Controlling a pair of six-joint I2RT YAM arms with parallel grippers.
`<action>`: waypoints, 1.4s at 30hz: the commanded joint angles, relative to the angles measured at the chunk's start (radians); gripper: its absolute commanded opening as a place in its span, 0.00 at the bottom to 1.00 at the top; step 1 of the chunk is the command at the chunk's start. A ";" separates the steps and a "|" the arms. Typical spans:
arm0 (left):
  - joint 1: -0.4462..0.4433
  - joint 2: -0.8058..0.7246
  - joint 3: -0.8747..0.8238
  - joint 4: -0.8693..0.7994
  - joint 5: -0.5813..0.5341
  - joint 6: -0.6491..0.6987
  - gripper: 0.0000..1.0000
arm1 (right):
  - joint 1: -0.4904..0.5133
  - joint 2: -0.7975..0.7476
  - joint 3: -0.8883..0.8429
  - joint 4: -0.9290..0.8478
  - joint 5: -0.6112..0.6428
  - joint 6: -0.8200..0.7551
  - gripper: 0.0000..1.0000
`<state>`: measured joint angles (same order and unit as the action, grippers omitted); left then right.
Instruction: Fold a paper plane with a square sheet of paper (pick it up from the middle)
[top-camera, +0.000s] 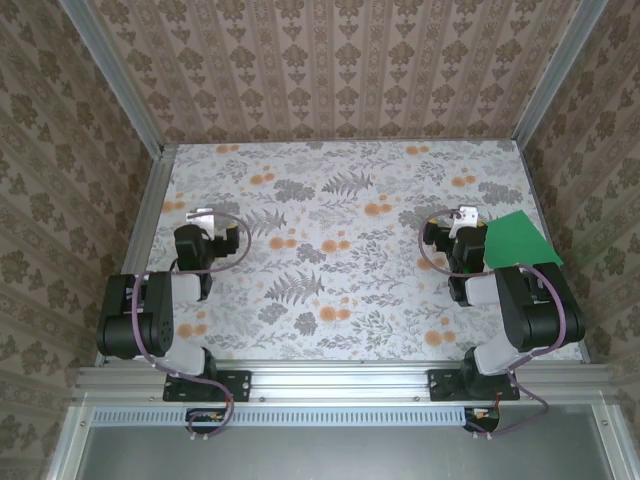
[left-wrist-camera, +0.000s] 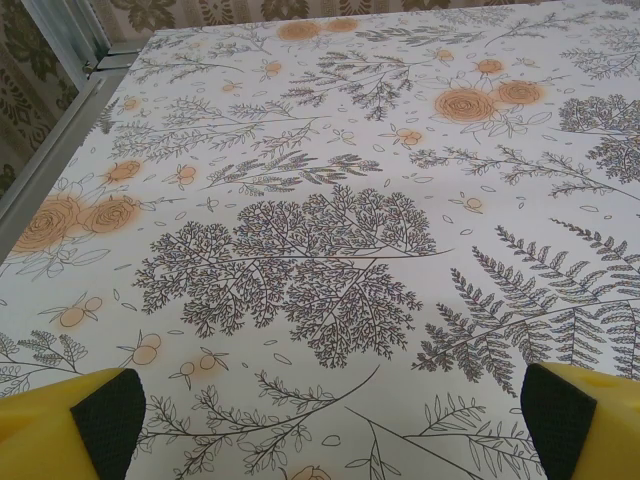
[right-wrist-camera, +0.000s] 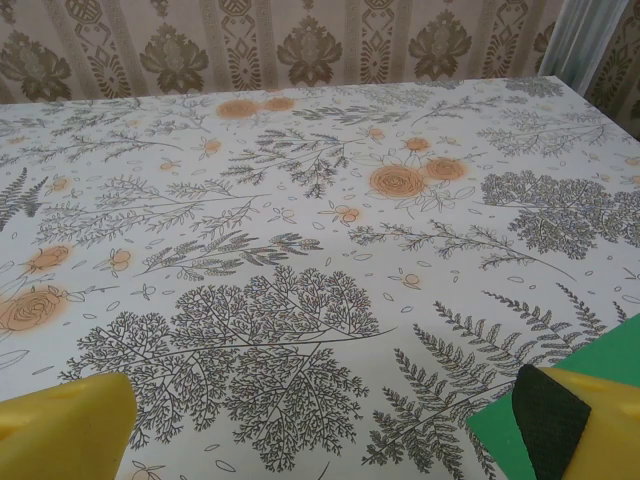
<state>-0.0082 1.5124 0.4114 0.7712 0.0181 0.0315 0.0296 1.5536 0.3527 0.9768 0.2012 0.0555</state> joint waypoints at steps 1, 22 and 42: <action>-0.004 0.008 0.020 0.004 -0.006 0.022 1.00 | -0.002 -0.002 0.012 0.003 -0.013 0.009 1.00; -0.004 0.008 0.020 0.002 -0.006 0.020 1.00 | -0.002 -0.001 0.014 -0.001 -0.012 0.009 1.00; -0.015 -0.270 0.398 -0.842 0.072 -0.288 1.00 | 0.011 -0.357 0.410 -1.107 0.195 0.352 1.00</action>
<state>-0.0193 1.2659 0.7330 0.1165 0.0021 -0.1444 0.0486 1.1748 0.6750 0.2588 0.3824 0.2871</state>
